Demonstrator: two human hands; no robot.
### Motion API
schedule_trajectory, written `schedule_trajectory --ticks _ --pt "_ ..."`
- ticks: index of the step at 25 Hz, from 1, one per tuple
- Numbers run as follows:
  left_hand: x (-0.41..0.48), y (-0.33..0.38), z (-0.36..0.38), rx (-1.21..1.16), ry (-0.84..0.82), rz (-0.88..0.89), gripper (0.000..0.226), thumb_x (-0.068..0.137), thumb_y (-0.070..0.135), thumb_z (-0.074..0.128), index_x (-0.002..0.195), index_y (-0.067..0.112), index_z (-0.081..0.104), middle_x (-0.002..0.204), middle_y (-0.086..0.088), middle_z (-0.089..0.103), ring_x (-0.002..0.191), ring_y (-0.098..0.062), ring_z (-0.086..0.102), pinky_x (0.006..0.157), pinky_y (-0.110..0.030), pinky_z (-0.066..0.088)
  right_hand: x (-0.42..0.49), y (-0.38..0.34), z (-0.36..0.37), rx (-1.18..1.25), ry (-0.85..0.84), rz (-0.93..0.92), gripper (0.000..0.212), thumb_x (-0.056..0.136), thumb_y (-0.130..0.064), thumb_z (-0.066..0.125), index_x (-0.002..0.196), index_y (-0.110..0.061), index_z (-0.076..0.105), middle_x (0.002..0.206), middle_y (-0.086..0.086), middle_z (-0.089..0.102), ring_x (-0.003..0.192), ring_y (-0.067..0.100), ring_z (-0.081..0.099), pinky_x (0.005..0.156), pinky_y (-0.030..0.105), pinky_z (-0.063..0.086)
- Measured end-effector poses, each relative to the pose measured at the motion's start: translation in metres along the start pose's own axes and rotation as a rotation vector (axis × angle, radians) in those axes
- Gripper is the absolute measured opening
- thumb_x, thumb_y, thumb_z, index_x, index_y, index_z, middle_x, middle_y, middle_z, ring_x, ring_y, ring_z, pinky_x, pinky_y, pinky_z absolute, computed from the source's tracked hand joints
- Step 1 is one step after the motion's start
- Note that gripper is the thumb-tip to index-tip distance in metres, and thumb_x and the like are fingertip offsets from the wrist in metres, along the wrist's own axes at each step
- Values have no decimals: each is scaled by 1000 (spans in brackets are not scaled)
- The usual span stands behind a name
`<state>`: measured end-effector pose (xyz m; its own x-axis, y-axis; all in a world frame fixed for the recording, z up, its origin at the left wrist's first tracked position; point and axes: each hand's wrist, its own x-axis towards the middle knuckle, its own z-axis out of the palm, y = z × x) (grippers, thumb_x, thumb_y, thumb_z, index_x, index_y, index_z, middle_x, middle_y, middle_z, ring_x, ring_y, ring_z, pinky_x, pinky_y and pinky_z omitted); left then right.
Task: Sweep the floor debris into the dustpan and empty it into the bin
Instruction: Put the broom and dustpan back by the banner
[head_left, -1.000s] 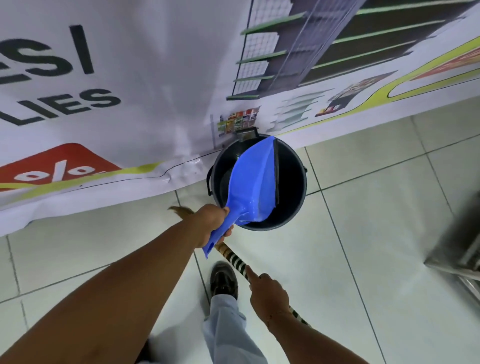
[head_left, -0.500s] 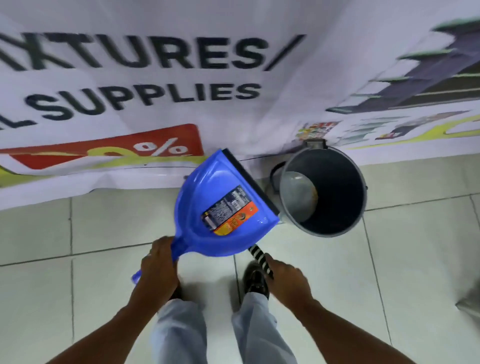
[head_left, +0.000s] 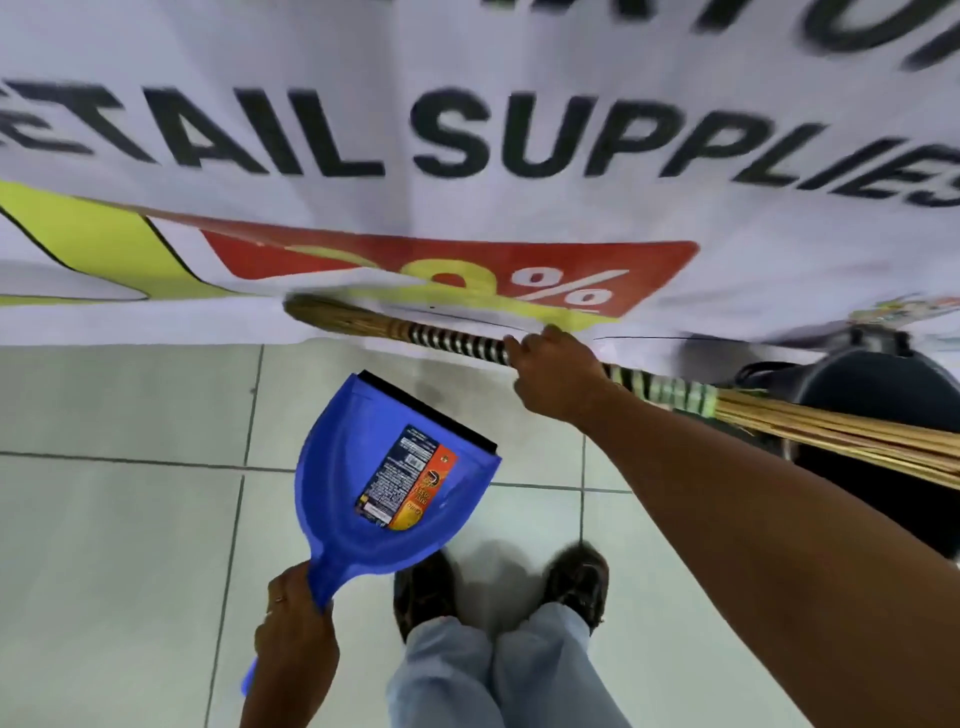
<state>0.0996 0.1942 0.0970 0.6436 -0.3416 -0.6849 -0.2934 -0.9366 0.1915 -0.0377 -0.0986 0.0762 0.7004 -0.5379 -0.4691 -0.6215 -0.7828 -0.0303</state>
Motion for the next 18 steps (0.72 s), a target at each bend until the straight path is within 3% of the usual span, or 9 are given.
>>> schedule_trajectory --ticks 1,4,9,12,14,16,18 --pt "14 -1 14 10 -15 -11 21 85 -4 50 105 -5 53 103 -27 58 81 -44 60 76 -53 50 26 -10 13 61 4 -38 34 71 -4 47 99 9 61 77 28 68 76 44 63 65 40 54" --pt "47 9 56 18 -24 28 26 87 -1 51 113 -2 51 112 -21 54 89 -42 60 80 -49 50 90 -31 57 146 -39 -52 30 86 1 43 114 8 52 106 25 63 105 41 53 84 44 47" --pt "96 28 110 17 -76 168 34 86 -4 51 119 2 49 118 -17 52 96 -38 58 83 -46 47 145 -25 110 196 -44 75 35 87 6 43 122 5 48 125 22 55 121 36 45 94 44 44" --pt "108 32 124 60 -145 247 34 85 -2 55 119 -1 49 118 -22 51 98 -42 58 80 -48 49 132 -18 126 286 -6 123 47 87 5 45 133 7 37 141 22 43 138 34 28 113 39 28" --pt "102 43 128 21 -194 233 36 86 4 58 120 0 46 121 -20 47 101 -41 57 80 -46 48 102 -8 137 330 -17 176 50 87 3 44 136 6 33 143 19 41 140 31 24 115 34 21" --pt "94 63 134 -28 -250 172 39 86 11 62 120 1 45 122 -18 45 106 -39 54 83 -42 46 62 6 160 343 -4 239 50 85 3 43 135 7 36 140 21 46 138 33 30 116 35 20" --pt "93 83 145 -59 -311 156 37 83 15 65 112 -2 48 117 -20 49 109 -37 51 85 -41 45 21 15 184 314 59 287 46 80 3 46 126 6 48 126 22 58 127 37 45 112 38 32"
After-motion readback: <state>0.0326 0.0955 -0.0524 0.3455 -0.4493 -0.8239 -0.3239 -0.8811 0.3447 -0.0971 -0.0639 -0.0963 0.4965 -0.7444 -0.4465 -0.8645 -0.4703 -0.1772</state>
